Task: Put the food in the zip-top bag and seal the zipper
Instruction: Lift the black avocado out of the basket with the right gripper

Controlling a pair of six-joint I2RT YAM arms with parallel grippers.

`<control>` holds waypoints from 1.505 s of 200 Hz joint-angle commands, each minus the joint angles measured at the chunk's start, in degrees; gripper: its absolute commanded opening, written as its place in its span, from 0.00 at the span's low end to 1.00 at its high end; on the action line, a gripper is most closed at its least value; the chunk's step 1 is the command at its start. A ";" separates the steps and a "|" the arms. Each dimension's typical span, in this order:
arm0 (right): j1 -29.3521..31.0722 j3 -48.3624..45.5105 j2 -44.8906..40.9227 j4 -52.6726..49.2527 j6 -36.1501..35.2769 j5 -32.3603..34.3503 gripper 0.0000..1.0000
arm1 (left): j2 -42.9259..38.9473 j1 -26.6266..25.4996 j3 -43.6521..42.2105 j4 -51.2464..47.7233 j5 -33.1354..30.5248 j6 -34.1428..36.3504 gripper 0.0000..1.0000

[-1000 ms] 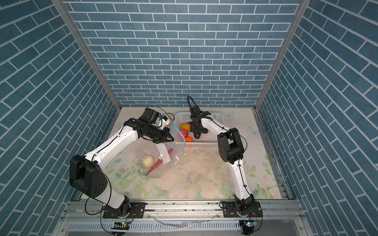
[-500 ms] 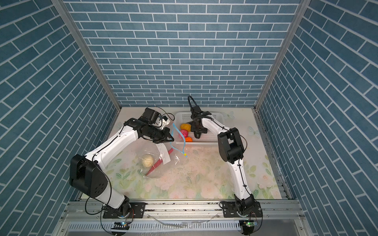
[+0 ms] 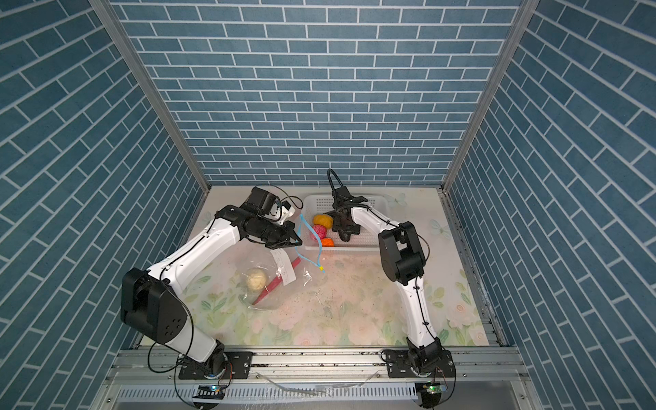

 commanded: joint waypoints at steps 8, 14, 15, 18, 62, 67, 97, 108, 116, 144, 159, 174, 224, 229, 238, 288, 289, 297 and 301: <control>-0.57 -2.54 -5.23 1.16 2.15 -0.23 0.63 | 0.47 0.36 -0.42 0.41 -0.40 0.38 0.00; -0.66 -2.72 -5.34 1.32 2.15 -0.33 0.63 | 0.46 0.37 -0.45 0.43 -0.44 0.34 0.00; -0.66 -2.78 -5.34 1.34 2.15 -0.30 0.63 | 0.43 0.38 -0.49 0.43 -0.44 0.35 0.00; -0.74 -2.90 -5.46 1.36 2.19 -0.41 0.62 | 0.42 0.39 -0.53 0.39 -0.44 0.35 0.00; -1.01 -4.12 -6.25 2.50 2.50 -1.18 0.58 | 1.03 0.39 -0.45 0.61 -0.31 0.02 0.00; -1.10 -4.13 -6.34 2.49 2.50 -1.23 0.58 | 1.10 0.39 -0.36 0.63 -0.26 0.02 0.00; -1.28 -4.31 -6.89 2.50 2.50 -1.80 0.58 | 1.38 0.33 -0.26 0.70 -0.17 0.05 0.00; -1.28 -4.38 -7.36 2.43 2.37 -1.93 0.57 | 1.52 0.39 -0.20 0.67 -0.15 -0.08 0.00; -1.31 -4.45 -7.89 2.29 2.27 -2.03 0.57 | 1.60 0.34 -0.14 0.60 -0.17 0.00 0.00; -1.41 -5.33 -10.44 1.81 1.58 -2.46 0.57 | 1.98 0.39 0.25 0.20 -0.26 0.21 0.00; -1.41 -6.47 -12.49 1.55 0.99 -2.66 0.57 | 2.13 0.39 0.58 -0.05 -0.35 0.26 0.00; -1.36 -7.71 -14.68 0.90 0.01 -2.83 0.57 | 2.26 0.39 0.84 -0.18 -0.42 0.28 0.00; -1.02 -14.16 -23.60 -0.19 -0.74 -5.09 0.57 | 2.51 0.28 1.93 -0.71 -0.53 0.27 0.00; -0.89 -14.80 -24.58 -0.22 -0.75 -5.58 0.57 | 2.51 0.27 2.03 -0.79 -0.55 0.26 0.00; -0.61 -16.14 -26.41 -0.35 -0.67 -6.30 0.57 | 2.51 0.24 2.23 -0.98 -0.55 0.26 0.00; 2.66 -20.67 -35.15 -1.39 1.00 -7.84 0.57 | 2.52 -0.21 3.33 -1.31 -0.96 0.15 0.00; 2.71 -20.72 -35.28 -1.42 1.00 -7.88 0.57 | 2.56 -0.22 3.33 -1.36 -0.92 0.12 0.00; 3.42 -20.84 -35.95 -1.62 1.01 -7.84 0.57 | 2.64 -0.22 3.44 -1.38 -1.14 0.12 0.00; 3.86 -20.95 -36.24 -1.53 1.05 -7.85 0.57 | 2.64 -0.23 3.50 -1.37 -1.22 0.09 0.00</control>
